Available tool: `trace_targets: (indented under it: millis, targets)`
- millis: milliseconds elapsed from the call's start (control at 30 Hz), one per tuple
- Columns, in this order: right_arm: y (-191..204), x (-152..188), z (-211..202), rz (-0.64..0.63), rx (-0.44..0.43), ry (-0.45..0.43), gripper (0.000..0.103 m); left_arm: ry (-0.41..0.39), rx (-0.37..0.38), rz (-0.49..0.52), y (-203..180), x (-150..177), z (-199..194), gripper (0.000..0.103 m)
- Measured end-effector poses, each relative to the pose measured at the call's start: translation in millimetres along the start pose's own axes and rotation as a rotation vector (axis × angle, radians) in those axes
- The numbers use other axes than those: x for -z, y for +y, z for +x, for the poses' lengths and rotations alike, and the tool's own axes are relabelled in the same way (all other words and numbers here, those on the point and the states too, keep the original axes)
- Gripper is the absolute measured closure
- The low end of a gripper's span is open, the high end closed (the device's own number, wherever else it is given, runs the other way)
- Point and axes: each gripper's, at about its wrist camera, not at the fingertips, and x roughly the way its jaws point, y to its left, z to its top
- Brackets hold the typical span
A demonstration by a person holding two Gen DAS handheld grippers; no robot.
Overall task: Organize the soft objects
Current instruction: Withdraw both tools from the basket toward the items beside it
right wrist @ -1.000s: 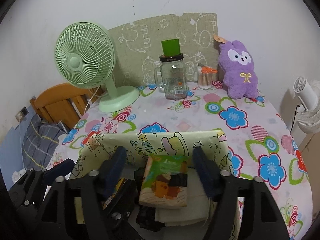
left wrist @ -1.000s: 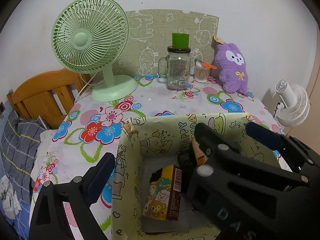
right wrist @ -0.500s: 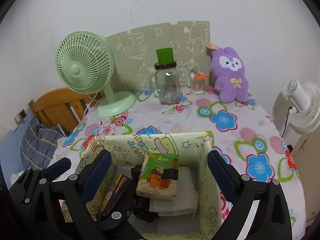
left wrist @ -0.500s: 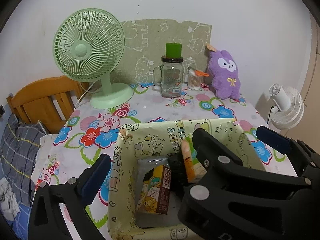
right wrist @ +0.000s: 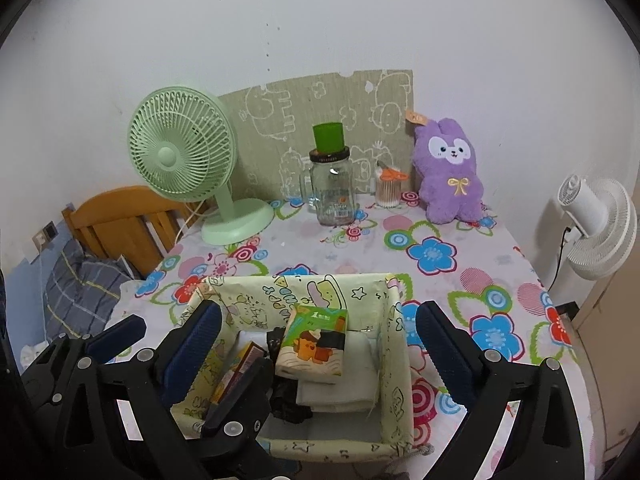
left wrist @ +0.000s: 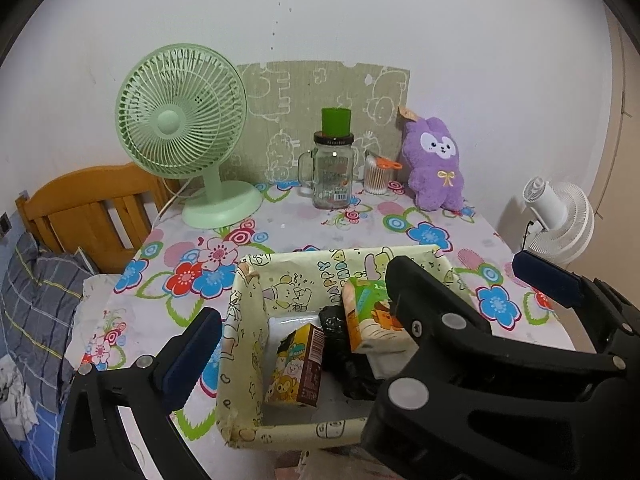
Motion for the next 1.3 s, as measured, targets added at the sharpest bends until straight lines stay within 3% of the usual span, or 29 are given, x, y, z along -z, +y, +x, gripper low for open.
trace_targets:
  millis: [600,1300]
  targets:
    - [-1,11,-58,-0.018,0.015,-0.072,0.004,-0.049,0.013,0.014,-12,15,-44,0.0]
    - [-6,52,-96,-0.036,0.007,-0.092,0.004,-0.065,0.025,-0.006,-27,58,-73,0.0]
